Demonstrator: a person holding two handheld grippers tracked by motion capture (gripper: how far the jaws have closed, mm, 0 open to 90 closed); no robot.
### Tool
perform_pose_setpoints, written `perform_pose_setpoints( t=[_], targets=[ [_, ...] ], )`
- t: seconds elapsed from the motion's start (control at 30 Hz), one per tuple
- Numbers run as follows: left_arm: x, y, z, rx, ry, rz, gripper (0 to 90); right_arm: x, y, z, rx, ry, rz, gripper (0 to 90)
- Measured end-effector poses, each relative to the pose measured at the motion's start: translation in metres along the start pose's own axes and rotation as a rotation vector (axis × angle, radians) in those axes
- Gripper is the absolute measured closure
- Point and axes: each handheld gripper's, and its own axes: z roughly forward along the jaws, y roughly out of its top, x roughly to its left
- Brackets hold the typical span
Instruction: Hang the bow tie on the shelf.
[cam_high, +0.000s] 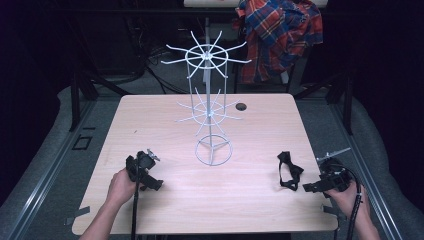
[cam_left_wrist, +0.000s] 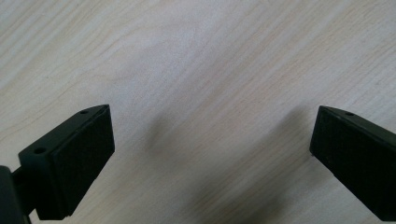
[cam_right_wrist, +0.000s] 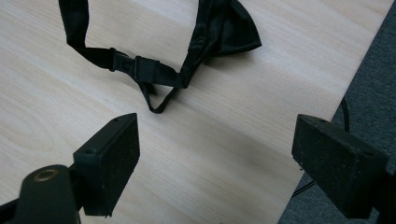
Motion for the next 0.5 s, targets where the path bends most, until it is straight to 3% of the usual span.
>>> perform_pose_setpoints(
  t=[0.1, 0.27, 0.5],
  targets=[
    [0.0006, -0.0002, 0.0002, -0.001, 0.002, -0.003, 0.0, -0.0005, 0.0009, 0.0001, 0.0, -0.018, 0.002, 15.5],
    [-0.0005, 0.0014, 0.0001, -0.009, 0.003, 0.004, 0.0, -0.0006, 0.0024, -0.0008, -0.033, -0.014, 0.015, 15.1],
    [-0.0002, -0.001, -0.0009, -0.008, 0.01, 0.009, 0.0, 0.001, 0.0084, -0.0012, -0.04, -0.003, 0.001, 13.5]
  ],
)
